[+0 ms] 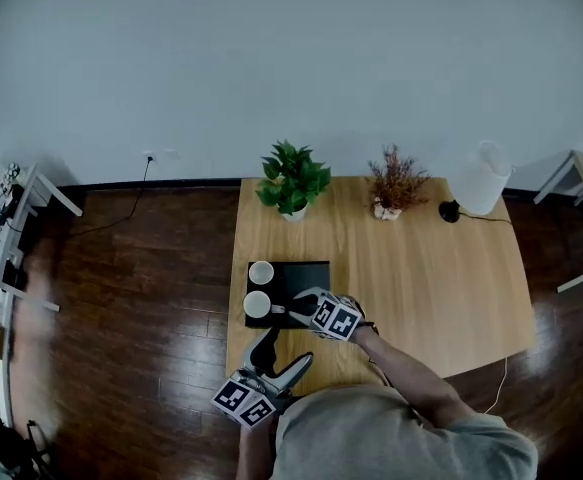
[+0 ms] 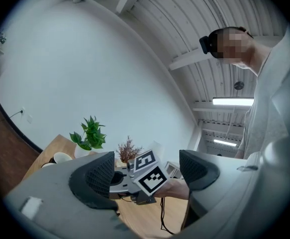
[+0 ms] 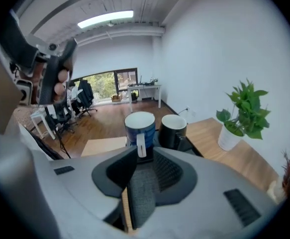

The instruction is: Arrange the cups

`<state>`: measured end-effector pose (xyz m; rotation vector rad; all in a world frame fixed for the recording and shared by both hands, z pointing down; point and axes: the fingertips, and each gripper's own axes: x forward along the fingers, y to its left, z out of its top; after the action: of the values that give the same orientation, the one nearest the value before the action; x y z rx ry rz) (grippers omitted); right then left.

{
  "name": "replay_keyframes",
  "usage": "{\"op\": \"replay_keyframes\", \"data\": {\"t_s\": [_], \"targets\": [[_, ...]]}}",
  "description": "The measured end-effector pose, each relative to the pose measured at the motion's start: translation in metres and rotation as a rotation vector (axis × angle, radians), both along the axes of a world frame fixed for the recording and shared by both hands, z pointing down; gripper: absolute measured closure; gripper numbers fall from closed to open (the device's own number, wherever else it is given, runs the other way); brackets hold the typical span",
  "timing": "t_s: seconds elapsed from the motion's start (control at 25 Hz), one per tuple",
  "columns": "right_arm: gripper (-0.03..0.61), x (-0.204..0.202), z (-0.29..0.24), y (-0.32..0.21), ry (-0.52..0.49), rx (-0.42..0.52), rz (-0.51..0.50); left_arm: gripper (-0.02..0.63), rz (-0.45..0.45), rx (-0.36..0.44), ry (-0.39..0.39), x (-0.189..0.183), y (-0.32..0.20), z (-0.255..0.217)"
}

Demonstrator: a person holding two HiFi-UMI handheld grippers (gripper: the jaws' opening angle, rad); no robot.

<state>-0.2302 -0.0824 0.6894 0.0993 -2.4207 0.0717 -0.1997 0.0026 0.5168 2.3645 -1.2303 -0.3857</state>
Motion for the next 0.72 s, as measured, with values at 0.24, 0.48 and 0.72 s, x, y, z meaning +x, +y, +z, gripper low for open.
{"op": "replay_keyframes", "data": {"t_s": [0.24,0.48,0.72], "targets": [[0.477,0.062,-0.078,-0.023,-0.261,0.007,0.192,0.221,0.068,0.038,-0.019,0.018,-0.019,-0.018],[0.511,0.166,-0.128,-0.039,-0.409,0.052,0.405,0.221,0.195,0.048,-0.021,0.062,-0.034,-0.028],[0.512,0.255,-0.150,-0.030,-0.447,0.119,0.582,0.221,0.336,0.055,-0.029,0.112,-0.046,-0.036]]}}
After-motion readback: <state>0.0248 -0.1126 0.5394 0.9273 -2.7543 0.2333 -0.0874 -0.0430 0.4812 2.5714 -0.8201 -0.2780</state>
